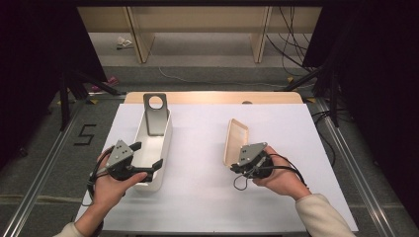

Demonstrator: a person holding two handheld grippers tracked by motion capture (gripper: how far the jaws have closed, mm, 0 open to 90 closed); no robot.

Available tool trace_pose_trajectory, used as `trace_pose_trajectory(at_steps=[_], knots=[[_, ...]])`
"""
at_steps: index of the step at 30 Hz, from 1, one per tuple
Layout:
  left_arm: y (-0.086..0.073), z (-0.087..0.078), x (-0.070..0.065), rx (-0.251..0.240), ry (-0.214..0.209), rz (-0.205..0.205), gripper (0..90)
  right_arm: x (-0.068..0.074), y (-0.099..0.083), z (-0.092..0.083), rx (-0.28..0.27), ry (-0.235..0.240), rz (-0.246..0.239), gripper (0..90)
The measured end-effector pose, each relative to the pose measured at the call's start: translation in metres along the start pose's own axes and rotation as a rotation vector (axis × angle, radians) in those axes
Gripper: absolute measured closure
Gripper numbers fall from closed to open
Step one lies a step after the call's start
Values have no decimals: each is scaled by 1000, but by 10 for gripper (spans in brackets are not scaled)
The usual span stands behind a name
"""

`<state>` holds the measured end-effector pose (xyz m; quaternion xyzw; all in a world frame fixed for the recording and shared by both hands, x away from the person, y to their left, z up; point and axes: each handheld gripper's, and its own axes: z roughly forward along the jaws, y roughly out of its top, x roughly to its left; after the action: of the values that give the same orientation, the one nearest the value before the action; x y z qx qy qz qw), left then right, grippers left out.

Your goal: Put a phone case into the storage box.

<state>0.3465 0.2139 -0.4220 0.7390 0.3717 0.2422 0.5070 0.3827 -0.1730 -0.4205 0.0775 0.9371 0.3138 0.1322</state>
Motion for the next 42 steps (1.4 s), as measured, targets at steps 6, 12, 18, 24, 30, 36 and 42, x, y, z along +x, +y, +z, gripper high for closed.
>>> trace_pose_trajectory(at_steps=[6, 12, 18, 24, 30, 36, 42], knots=[[2, 0, -2, -1, -2, 6, 50, 1, 2, 1, -8, 3, -3, 872], [8, 0, -5, -10, 2, 7, 68, 4, 5, 2, -20, 6, -7, 872], [19, 3, -10, -14, -5, 13, 82, 7, 8, 4, -28, 10, -18, 872], [34, 14, -19, -10, -39, 25, 108, 13, 14, 6, -38, 21, -26, 873], [53, 34, -29, 4, -73, 40, 129, 18, 20, 7, -46, 26, -44, 872], [72, 60, -38, 38, -93, 52, 155, 22, 24, 9, -50, 35, -58, 872], [85, 86, -45, 93, -92, 45, 182, 25, 28, 10, -54, 40, -69, 872]])
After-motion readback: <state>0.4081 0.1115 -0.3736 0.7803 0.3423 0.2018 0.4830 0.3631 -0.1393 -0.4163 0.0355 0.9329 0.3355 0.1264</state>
